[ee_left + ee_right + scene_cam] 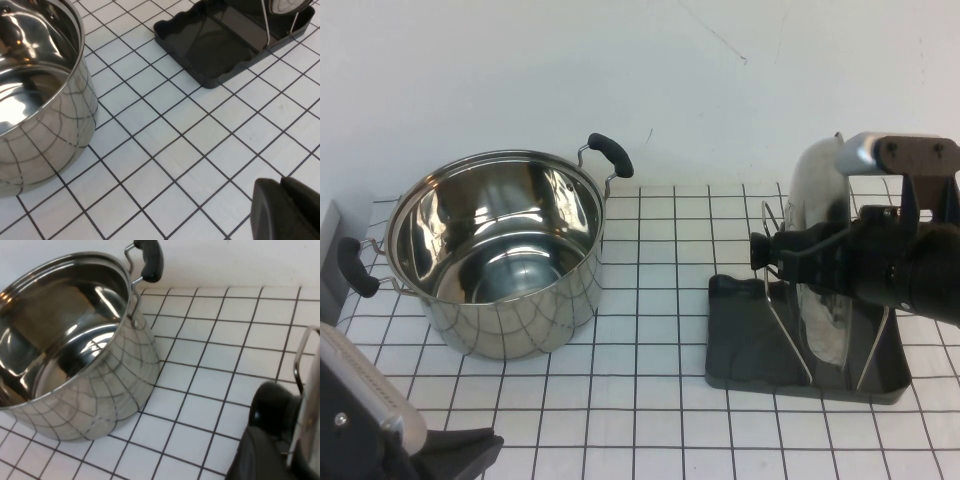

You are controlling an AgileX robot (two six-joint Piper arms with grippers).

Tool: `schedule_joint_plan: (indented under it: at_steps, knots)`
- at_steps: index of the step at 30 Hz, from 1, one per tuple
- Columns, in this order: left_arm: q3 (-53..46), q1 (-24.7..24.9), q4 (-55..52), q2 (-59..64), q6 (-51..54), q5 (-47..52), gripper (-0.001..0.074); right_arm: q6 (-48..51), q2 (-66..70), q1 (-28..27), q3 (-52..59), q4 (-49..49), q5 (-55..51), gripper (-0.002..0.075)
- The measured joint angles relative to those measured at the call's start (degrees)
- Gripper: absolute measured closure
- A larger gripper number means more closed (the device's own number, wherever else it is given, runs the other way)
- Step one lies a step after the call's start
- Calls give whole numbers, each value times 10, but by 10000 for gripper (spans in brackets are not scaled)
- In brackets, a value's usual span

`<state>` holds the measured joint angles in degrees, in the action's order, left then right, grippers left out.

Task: Put pot lid on rack
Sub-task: Place the pot lid on the pot rack

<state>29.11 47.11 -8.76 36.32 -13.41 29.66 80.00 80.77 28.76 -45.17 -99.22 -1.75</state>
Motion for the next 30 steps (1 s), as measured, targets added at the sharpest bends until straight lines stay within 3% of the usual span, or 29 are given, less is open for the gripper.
schedule_joint_plan:
  at_steps: [12, 17, 30]
  knots:
    - [0, 0, -2, 0, 0, 0, 736, 46, -2, 0, 0, 0, 37, 255]
    - [0, 0, -2, 0, 0, 1, 736, 65, -34, 0, 0, -3, 49, 220]
    - [0, 0, 2, 0, -15, 3, 737, 148, -188, 0, 3, -4, 41, 218]
